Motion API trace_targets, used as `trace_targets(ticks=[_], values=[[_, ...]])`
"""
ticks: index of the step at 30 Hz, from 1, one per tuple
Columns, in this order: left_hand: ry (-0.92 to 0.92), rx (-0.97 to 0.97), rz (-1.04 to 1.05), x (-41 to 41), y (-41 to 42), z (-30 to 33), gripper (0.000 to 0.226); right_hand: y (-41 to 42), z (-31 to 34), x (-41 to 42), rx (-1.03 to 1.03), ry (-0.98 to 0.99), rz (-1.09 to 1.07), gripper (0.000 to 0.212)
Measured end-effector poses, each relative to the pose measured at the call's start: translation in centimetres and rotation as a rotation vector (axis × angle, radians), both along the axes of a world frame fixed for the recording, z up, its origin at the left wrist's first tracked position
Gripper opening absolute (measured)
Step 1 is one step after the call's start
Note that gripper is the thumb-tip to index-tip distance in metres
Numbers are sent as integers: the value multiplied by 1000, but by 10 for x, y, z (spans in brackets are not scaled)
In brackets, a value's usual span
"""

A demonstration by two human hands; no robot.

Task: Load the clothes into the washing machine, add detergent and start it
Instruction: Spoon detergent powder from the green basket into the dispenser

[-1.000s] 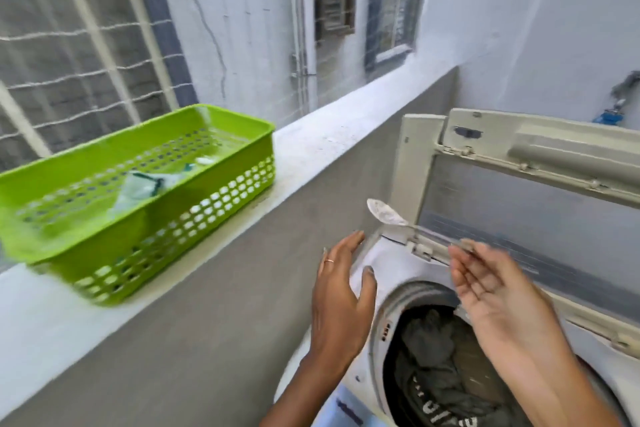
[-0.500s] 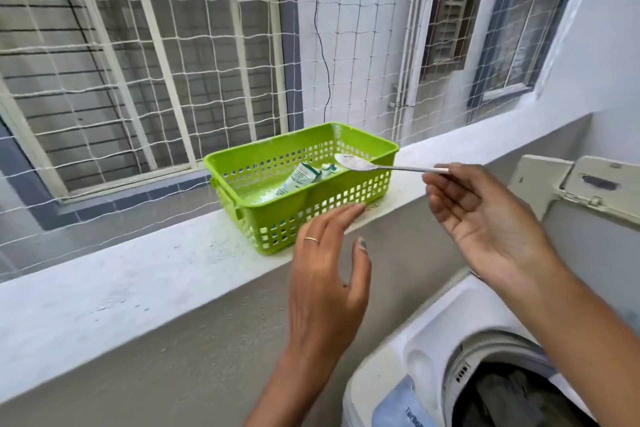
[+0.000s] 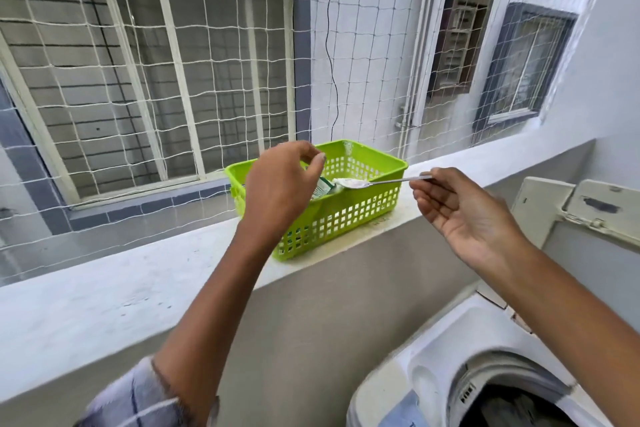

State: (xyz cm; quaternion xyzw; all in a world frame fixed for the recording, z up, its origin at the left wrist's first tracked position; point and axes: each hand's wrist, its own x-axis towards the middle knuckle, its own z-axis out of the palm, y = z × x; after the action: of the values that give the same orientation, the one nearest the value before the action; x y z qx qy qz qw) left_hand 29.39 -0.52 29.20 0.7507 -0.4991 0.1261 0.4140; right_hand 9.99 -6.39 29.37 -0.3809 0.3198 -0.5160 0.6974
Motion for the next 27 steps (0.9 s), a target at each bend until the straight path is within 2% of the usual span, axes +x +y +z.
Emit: trace_targets(ticks=[6, 9, 15, 27], values=[[-60, 447, -65, 8, -25, 26, 31, -3, 5, 0, -25, 28, 14, 11], [-104, 581, -126, 14, -30, 40, 28, -6, 6, 1, -28, 36, 21, 10], [-130, 721, -232, 26, -42, 54, 18, -8, 8, 3, -37, 50, 44, 10], [-181, 785, -275, 21, -50, 62, 17, -10, 9, 3, -41, 67, 55, 10]])
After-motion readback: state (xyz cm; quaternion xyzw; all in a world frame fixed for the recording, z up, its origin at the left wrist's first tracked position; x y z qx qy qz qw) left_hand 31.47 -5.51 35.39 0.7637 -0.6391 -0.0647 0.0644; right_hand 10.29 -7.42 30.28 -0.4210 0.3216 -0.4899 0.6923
